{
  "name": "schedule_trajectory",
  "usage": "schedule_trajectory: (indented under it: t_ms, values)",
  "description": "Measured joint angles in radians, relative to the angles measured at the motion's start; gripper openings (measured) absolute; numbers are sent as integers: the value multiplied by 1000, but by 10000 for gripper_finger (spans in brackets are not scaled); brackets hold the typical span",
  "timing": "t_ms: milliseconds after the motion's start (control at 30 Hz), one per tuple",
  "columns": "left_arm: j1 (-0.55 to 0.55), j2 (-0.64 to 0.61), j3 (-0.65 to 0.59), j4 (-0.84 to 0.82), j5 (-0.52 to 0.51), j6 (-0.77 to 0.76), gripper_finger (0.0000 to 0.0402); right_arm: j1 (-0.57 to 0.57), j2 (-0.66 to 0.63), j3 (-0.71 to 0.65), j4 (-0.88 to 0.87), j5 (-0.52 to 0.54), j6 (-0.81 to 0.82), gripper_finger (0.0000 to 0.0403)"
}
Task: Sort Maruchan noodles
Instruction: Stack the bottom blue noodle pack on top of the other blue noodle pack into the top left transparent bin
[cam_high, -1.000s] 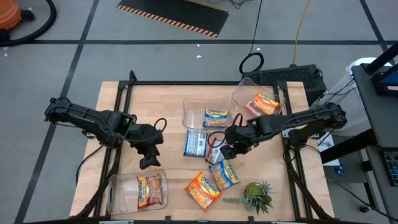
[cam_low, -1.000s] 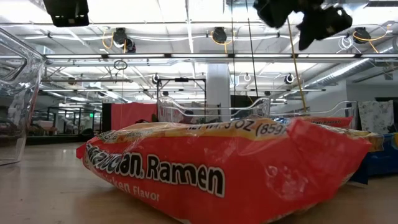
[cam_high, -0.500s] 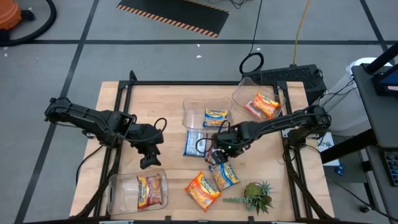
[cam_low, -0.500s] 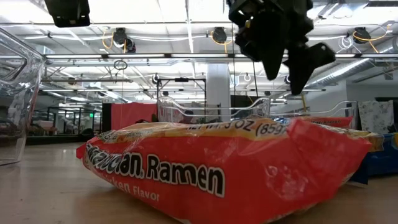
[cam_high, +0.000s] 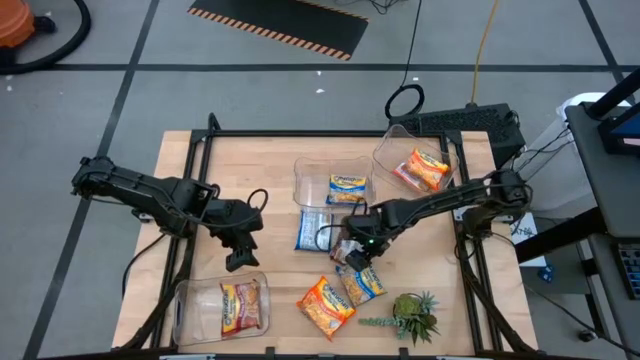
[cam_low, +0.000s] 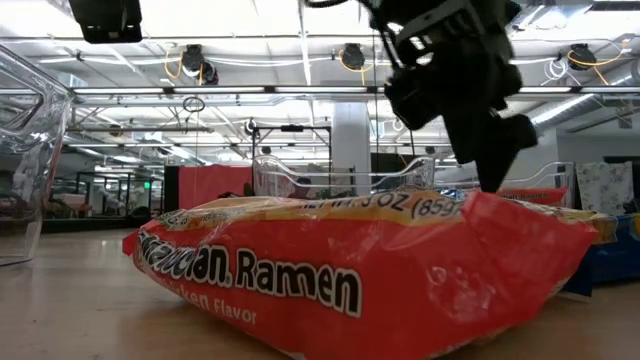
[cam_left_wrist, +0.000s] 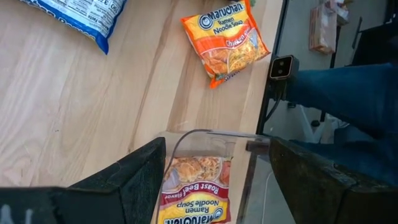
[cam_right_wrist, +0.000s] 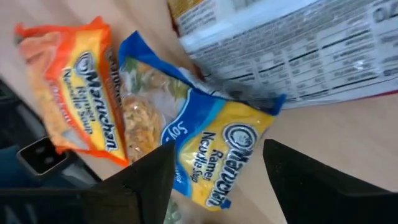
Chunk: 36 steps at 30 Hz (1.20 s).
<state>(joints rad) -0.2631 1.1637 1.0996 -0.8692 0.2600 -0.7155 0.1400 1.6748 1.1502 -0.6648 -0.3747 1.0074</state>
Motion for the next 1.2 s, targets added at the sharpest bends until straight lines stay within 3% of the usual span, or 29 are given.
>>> schedule_trajectory:
  t_ms: [267,433,733,1200]
  values:
    - [1,0,0,0,0,10,289,19,-204,-343,492,6,125,244]
    - [15,0,0,3,0,14,289,18,-228,-478,603,6,211,245]
    - [40,0,0,7,0,14,289,8,-192,-545,806,8,162,244]
    - [54,0,0,8,0,37,289,3,-139,-573,975,-9,91,229]
